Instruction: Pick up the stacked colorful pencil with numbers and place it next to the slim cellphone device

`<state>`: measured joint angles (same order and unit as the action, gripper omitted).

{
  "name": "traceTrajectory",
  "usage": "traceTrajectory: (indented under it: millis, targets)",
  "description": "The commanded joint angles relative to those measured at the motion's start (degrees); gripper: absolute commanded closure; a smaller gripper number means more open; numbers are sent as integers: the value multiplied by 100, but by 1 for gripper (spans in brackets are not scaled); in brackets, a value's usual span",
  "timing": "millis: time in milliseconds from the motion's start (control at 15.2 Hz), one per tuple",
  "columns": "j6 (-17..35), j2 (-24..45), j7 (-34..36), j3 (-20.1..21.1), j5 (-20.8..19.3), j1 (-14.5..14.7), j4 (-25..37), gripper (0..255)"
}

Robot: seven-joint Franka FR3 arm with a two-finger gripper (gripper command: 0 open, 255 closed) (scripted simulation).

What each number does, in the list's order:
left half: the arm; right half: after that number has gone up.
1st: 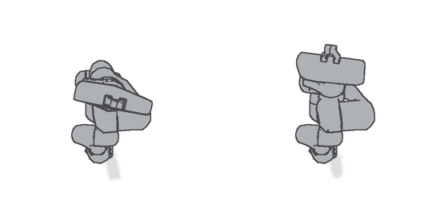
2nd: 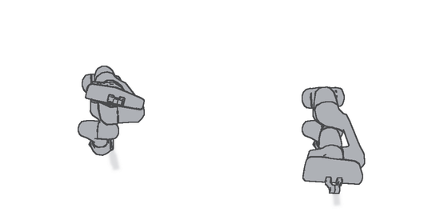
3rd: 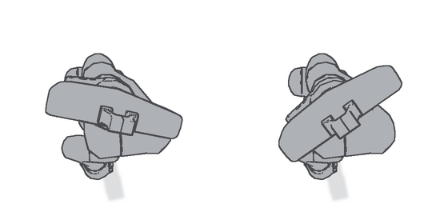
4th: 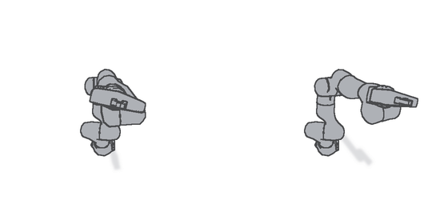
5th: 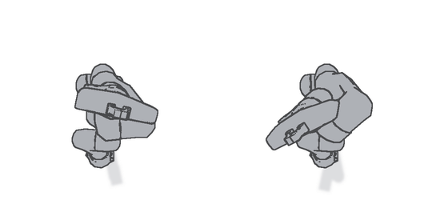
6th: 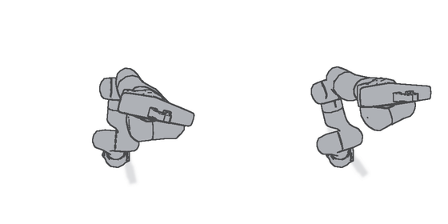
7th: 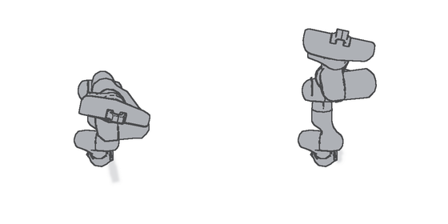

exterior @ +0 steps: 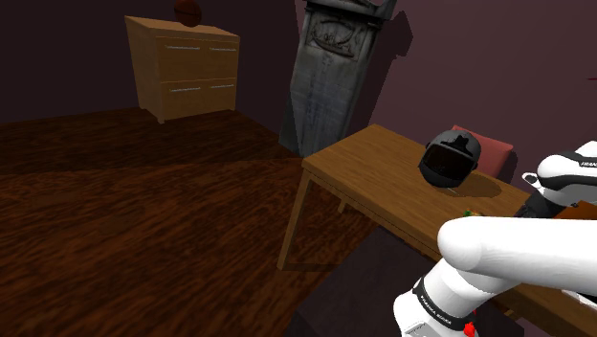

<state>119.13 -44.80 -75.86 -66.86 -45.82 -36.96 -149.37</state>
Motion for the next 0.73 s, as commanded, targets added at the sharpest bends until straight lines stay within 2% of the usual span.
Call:
traceTrajectory:
  millis: [0, 330, 528, 660]
  targets:
    - [1, 0, 0, 0, 0, 0, 0, 0]
    - [1, 0, 0, 0, 0, 0, 0, 0]
    - [-629, -267, -90, 568, 312, -193, 266, 0]
    - [-788, -324, -111, 698, 391, -224, 349, 0]
